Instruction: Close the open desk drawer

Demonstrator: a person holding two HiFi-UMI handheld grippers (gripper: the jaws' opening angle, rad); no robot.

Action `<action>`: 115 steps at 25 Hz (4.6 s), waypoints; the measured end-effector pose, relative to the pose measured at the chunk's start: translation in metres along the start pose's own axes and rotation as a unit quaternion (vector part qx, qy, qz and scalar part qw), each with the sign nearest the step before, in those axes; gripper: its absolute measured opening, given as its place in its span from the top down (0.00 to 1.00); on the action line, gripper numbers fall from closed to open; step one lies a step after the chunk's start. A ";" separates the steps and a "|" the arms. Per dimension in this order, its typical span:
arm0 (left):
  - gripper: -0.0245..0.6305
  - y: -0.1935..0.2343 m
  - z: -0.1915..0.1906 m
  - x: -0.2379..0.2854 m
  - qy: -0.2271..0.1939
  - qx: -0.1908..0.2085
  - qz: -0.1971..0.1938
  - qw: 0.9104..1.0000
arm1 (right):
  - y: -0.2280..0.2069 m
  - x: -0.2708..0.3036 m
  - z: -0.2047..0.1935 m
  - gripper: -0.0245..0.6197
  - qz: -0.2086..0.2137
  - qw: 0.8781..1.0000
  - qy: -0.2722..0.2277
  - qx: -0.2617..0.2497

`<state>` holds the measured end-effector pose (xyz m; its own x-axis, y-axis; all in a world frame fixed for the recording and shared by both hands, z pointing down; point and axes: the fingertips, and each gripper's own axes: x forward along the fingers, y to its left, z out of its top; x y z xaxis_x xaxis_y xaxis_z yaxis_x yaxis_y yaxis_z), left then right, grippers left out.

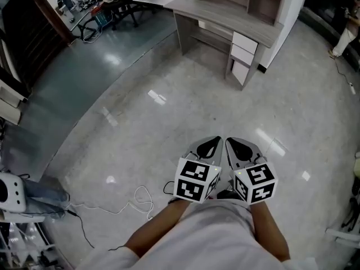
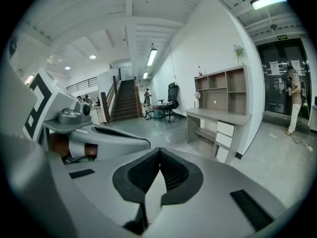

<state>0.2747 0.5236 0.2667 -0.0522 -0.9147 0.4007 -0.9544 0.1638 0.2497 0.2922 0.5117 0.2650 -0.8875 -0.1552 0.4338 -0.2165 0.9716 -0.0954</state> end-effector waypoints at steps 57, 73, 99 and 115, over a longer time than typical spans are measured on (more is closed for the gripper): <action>0.96 0.235 0.170 0.314 0.056 0.035 -0.001 0.998 | -0.250 0.315 0.139 0.96 -0.008 0.999 -0.001 0.054; 0.96 0.415 0.232 0.313 0.069 0.062 -0.107 0.990 | -0.194 0.482 0.235 0.96 -0.104 0.991 -0.003 0.087; 0.96 0.418 0.283 0.486 0.123 0.143 -0.197 0.962 | -0.354 0.541 0.245 0.96 -0.194 0.961 -0.039 0.195; 0.96 0.331 0.238 0.634 0.180 0.240 -0.299 0.906 | -0.506 0.512 0.146 0.96 -0.293 0.882 -0.128 0.347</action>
<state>-0.1441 -0.0896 0.3934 0.5328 -0.5938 0.6029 -0.8033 -0.5790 0.1396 -0.1115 -0.0851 0.4048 -0.5838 -0.7157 0.3833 -0.7864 0.3811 -0.4862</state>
